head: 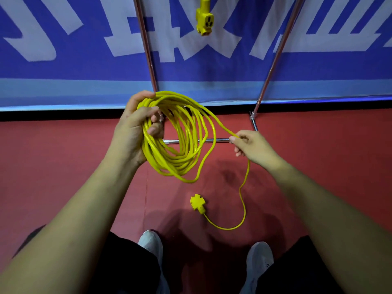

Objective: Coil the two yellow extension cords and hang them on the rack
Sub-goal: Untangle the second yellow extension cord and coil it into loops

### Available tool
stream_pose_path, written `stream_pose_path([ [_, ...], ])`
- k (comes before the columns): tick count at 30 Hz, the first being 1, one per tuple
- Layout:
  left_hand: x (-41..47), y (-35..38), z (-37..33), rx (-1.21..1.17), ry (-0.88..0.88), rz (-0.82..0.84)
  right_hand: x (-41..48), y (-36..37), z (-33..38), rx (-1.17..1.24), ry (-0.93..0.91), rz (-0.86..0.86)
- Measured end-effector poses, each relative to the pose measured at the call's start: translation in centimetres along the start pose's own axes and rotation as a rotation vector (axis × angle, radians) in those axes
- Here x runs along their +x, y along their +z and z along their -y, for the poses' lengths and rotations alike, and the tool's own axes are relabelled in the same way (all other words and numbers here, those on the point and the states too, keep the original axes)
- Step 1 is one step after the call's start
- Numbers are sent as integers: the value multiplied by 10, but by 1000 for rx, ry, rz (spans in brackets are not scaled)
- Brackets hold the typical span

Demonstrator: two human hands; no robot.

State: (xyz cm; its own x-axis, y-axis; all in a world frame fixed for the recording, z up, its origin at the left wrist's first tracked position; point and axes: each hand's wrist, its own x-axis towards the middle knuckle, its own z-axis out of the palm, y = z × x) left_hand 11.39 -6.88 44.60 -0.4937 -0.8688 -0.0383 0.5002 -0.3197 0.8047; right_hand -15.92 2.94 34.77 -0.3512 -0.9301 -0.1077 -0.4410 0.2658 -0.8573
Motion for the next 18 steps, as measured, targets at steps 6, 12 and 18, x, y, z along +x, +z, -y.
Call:
stream_pose_path([
  [6, 10, -6, -2, -70, 98, -152, -8, 27, -20, -55, 140, 283],
  [12, 10, -2, 4, 51, 180, -213, -22, 57, -5, -188, 68, 136],
  [18, 5, 0, 26, 531, 229, -151, -48, 49, 62, -561, -223, 516],
])
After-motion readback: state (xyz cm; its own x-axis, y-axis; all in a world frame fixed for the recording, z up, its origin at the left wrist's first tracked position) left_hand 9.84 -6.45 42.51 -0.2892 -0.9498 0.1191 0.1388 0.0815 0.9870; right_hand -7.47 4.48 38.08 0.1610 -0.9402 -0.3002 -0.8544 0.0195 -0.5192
